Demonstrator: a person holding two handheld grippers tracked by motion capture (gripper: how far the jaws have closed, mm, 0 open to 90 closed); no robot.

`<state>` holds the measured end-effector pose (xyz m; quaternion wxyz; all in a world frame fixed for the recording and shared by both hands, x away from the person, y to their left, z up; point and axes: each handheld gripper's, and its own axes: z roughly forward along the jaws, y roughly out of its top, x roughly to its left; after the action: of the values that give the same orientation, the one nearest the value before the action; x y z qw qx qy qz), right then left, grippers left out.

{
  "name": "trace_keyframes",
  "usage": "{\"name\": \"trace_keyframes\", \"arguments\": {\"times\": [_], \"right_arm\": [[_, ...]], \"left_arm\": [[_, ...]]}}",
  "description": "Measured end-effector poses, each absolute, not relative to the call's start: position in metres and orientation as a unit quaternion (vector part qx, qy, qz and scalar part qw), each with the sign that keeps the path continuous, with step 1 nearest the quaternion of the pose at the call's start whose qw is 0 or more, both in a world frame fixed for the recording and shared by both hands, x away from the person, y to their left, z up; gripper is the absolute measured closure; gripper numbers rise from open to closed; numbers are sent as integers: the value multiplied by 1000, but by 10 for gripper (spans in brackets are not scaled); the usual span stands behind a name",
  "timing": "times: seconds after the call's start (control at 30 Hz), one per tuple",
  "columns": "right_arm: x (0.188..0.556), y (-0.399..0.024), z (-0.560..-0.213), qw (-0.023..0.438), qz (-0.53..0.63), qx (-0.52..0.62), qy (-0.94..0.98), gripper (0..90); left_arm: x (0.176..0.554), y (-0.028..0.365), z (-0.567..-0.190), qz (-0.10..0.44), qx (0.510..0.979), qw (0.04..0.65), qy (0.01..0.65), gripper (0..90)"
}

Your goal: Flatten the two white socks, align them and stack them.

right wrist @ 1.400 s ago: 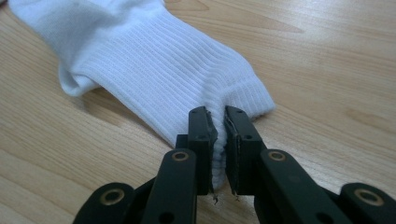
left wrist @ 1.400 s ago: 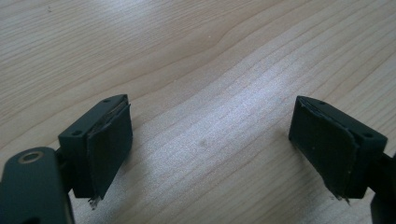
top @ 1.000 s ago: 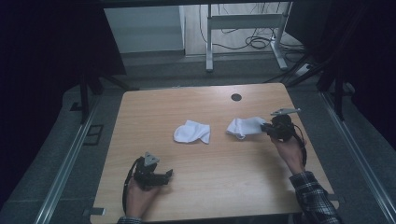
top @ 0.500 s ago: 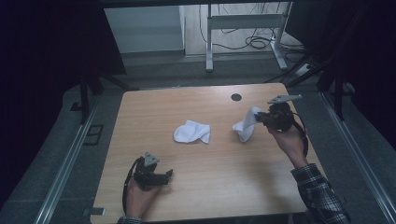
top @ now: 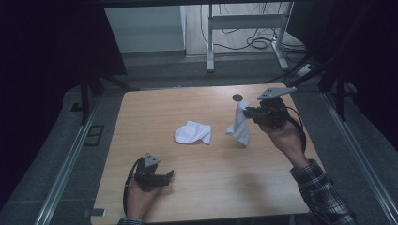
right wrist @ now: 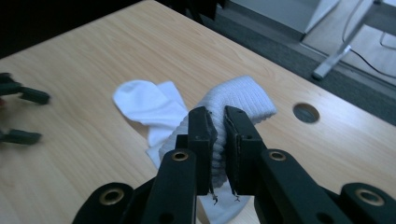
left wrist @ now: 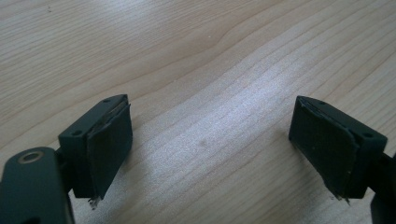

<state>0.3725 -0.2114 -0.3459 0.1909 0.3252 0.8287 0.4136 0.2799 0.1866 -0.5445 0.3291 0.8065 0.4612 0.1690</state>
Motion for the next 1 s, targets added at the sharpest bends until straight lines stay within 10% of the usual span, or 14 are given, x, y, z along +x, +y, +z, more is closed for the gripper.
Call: {"name": "trace_keyframes", "arguments": {"times": [0.43,1.0], "right_arm": [[331,-166,-311,162,458,226,844,810],[349,-209,-400,107,381,294,870,803]], "left_arm": [[280,187,-544,168,807,328,461,136],[280,186,-544,169,806,329,462,135]]}}
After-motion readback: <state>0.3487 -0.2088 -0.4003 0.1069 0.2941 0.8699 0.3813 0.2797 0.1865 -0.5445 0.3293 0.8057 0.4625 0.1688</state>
